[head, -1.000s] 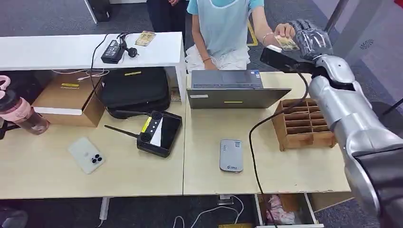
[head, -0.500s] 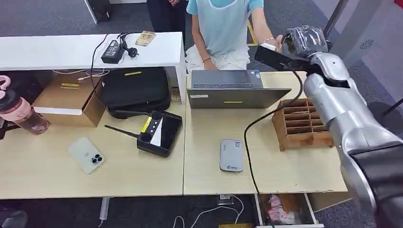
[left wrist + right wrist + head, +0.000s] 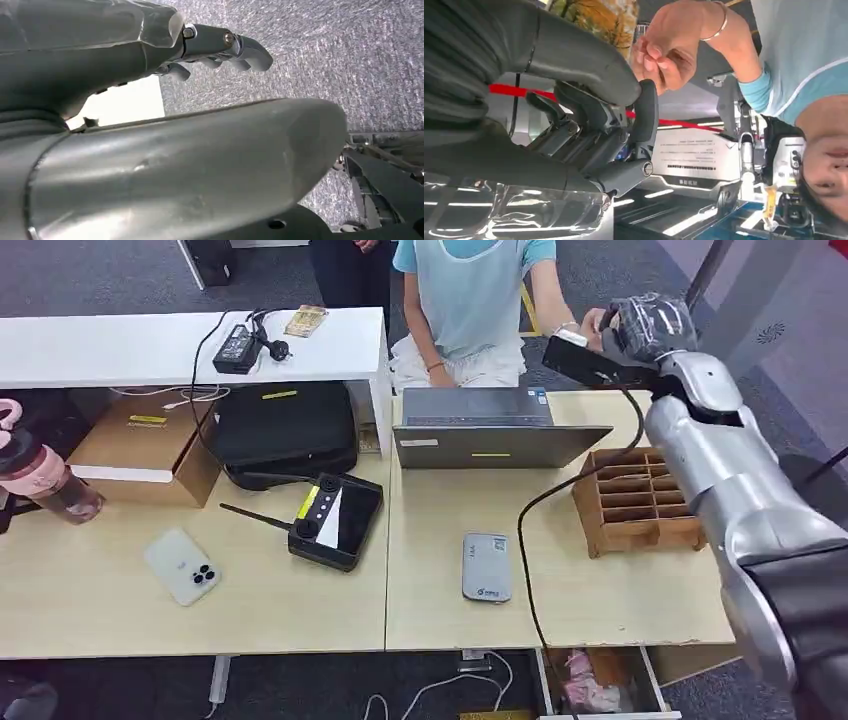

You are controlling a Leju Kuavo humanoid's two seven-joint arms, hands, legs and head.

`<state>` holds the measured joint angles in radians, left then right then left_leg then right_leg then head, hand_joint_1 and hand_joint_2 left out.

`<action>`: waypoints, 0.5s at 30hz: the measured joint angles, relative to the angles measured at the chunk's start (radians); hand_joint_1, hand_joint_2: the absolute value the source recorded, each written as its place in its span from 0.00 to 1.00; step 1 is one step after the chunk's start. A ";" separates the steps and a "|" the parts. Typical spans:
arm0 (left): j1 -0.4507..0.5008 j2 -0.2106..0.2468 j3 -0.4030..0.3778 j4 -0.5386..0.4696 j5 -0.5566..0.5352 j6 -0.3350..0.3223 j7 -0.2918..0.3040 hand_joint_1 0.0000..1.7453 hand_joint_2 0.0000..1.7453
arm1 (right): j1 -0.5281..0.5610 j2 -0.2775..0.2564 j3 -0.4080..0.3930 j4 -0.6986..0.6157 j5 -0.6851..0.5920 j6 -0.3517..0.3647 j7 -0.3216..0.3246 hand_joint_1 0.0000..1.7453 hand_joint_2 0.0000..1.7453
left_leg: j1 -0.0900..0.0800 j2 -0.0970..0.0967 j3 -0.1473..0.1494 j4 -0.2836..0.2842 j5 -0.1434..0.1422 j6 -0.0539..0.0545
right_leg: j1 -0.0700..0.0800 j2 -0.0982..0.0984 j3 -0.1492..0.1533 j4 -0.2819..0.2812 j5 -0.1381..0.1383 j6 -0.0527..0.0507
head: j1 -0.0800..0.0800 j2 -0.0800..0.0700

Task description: Pass the card to the sensor for recognition and then transmit it.

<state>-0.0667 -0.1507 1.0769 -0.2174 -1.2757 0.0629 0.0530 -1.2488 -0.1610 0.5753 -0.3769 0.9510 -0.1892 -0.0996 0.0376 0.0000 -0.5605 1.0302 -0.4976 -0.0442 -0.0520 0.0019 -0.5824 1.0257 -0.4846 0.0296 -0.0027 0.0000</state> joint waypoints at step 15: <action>0.002 0.000 0.000 0.000 0.007 0.003 -0.021 0.00 0.00 | 0.125 -0.194 -0.119 -0.261 -0.087 -0.080 -0.119 1.00 1.00 | 0.000 -0.002 -0.001 0.001 0.000 0.000 | 0.000 -0.001 0.000 -0.001 0.000 0.000 | 0.000 0.000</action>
<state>-0.0646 -0.1511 1.0769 -0.2174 -1.2684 0.0664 0.0324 -1.1240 -0.3549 0.4558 -0.6384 0.8640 -0.2693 -0.2190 0.0375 -0.0016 -0.5613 1.0309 -0.4978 -0.0440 -0.0521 0.0004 -0.5821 1.0250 -0.4846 0.0296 -0.0027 0.0000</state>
